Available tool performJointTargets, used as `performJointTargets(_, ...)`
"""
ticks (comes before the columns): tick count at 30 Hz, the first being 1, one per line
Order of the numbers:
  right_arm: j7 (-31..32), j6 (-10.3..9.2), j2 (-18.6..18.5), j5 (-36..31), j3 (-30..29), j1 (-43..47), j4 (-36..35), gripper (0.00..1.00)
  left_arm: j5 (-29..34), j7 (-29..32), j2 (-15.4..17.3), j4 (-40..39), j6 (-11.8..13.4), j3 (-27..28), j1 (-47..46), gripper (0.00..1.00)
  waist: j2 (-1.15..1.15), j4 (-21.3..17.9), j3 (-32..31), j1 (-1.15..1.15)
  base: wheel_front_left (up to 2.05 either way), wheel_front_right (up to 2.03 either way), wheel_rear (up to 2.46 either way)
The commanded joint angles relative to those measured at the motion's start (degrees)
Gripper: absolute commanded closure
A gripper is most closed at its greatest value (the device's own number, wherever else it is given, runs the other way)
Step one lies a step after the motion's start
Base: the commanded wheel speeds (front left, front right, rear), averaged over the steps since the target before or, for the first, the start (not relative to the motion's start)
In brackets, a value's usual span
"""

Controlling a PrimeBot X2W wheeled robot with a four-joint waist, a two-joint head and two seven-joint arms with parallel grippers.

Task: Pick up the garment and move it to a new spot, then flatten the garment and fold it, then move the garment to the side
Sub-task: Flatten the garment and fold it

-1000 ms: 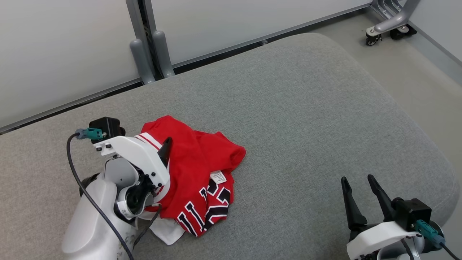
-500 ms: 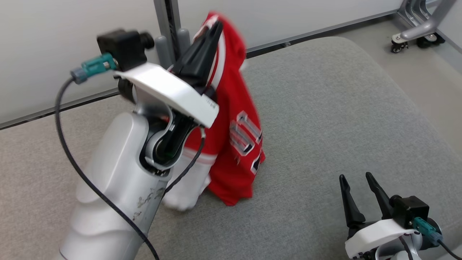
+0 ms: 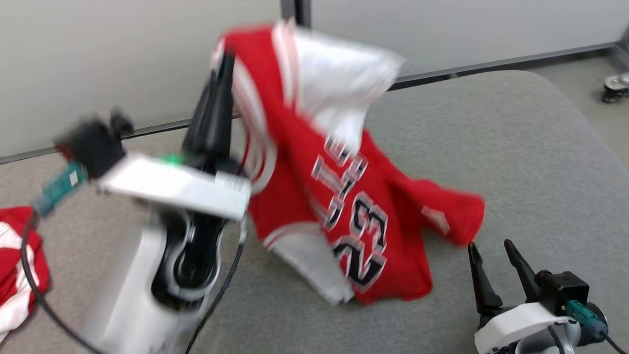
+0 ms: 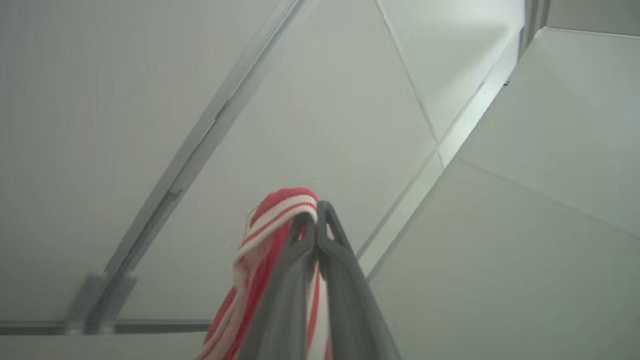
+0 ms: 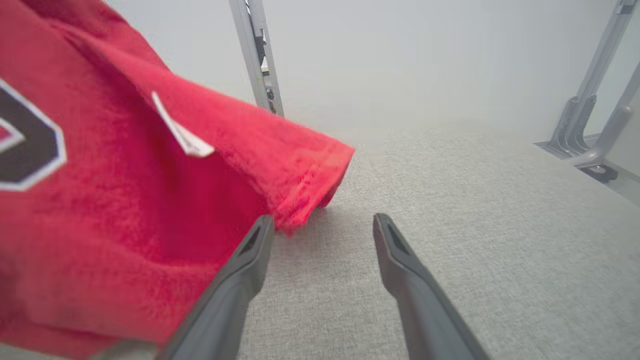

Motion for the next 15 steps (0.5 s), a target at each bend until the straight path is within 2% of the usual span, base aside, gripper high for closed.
performJointTargets(1, -0.1, 0.01, -0.4, -0.1, 0.3, -0.5, -0.3, 0.00, -0.8, -0.7, 1.2, 1.4, 0.5, 0.8, 5.0, 1.00, 0.00, 2.1, 0.5, 0.00, 0.00, 0.00, 0.00)
performJointTargets(3, 0.0, 0.01, -0.4, 0.0, 0.4, -1.0, -0.7, 0.00, -3.2, -0.1, 1.8, 4.5, 0.8, 1.5, 12.0, 1.00, 0.00, 3.1, 0.9, 0.00, 0.00, 0.00, 0.00)
performJointTargets(6, 0.6, 0.01, -0.4, -0.4, 0.6, -0.9, -1.0, 0.00, -5.2, -1.0, 2.5, 9.5, -0.4, 2.5, 18.5, 1.00, 0.00, 4.7, 1.0, 0.00, 0.00, 0.00, 0.00)
performJointTargets(10, 1.2, 0.01, -0.4, -0.9, 0.3, -1.1, -1.7, 0.00, -6.2, -3.5, 1.9, 15.2, -1.5, 3.6, 23.0, 1.00, 0.00, 6.0, 1.0, 0.00, 0.00, 0.00, 0.00)
performJointTargets(15, 2.4, 0.01, -0.4, -1.6, -0.1, -0.3, -3.1, 0.00, -7.9, -5.1, 1.5, 17.6, -2.6, 4.9, 25.5, 1.00, 0.00, 7.1, 1.1, 0.00, 0.00, 0.00, 0.00)
